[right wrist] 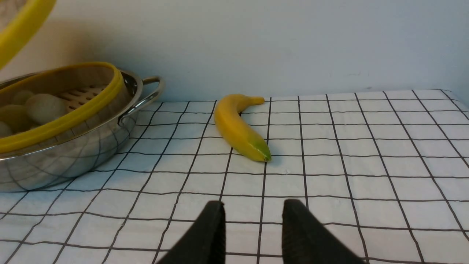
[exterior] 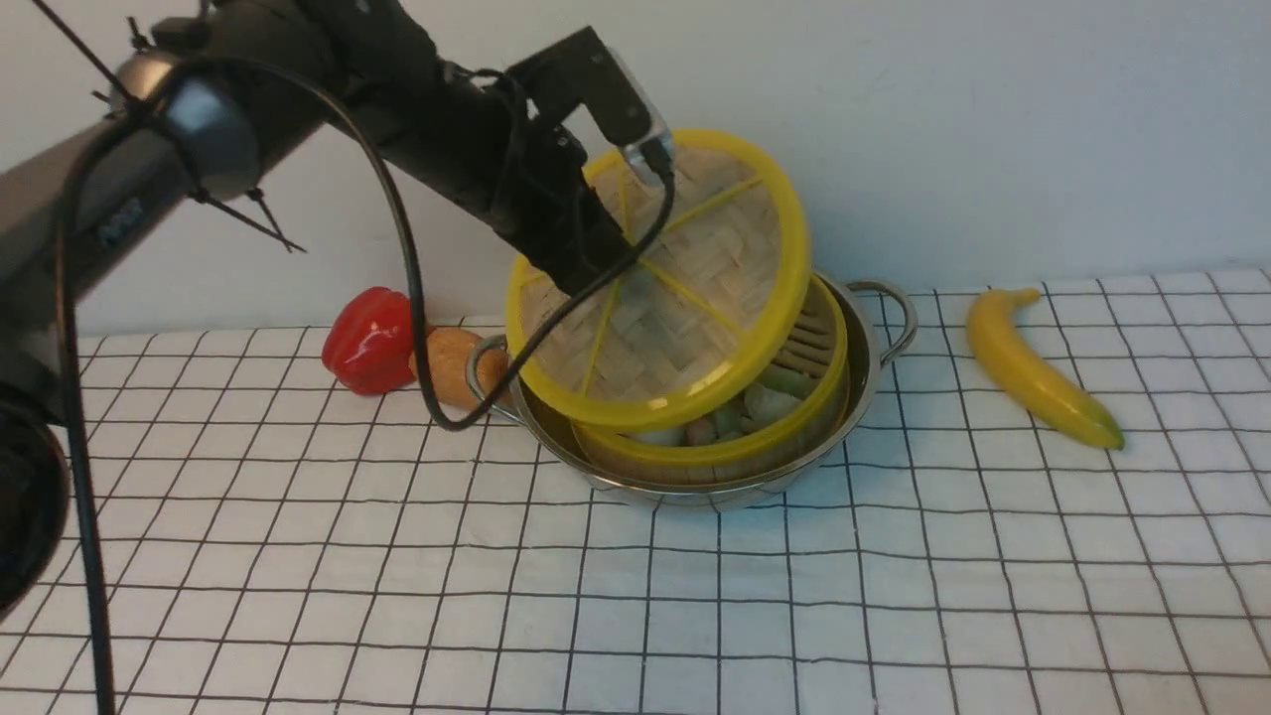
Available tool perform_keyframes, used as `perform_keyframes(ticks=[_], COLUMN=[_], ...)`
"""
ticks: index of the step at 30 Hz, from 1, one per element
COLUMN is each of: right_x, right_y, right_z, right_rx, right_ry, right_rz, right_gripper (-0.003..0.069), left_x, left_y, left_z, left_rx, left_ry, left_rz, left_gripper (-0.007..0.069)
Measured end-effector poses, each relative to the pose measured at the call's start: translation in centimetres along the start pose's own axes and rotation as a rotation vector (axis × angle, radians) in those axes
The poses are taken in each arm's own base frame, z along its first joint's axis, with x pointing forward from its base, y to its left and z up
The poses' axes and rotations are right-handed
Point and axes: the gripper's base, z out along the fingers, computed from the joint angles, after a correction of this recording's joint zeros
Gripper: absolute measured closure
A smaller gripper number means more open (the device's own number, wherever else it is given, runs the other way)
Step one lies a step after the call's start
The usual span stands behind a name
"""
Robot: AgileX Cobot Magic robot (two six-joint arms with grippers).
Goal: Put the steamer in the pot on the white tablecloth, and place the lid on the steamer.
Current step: 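Place the yellow bamboo steamer lid onto the steamer in the pot with the left gripper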
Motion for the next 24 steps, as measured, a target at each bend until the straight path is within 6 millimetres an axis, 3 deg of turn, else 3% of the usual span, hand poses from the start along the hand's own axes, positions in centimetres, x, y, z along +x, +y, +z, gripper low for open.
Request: perform_keyframes(ticks=[7, 24], right_x=[0.0, 0.0], right_y=[0.0, 0.0], right_z=[0.0, 0.0], right_rx=[0.0, 0.0], right_ry=[0.0, 0.0], right_rz=[0.0, 0.001], right_gripper=[0.0419, 0.0419], left_x=[-0.9, -0.4], left_y=[-1.2, -0.9], left_z=[2.4, 3.6], left_rx=[-0.006, -0.017], left_ry=[0.026, 0.05], left_rz=[0.086, 0.103], left_gripper=[0.0504, 0.0504])
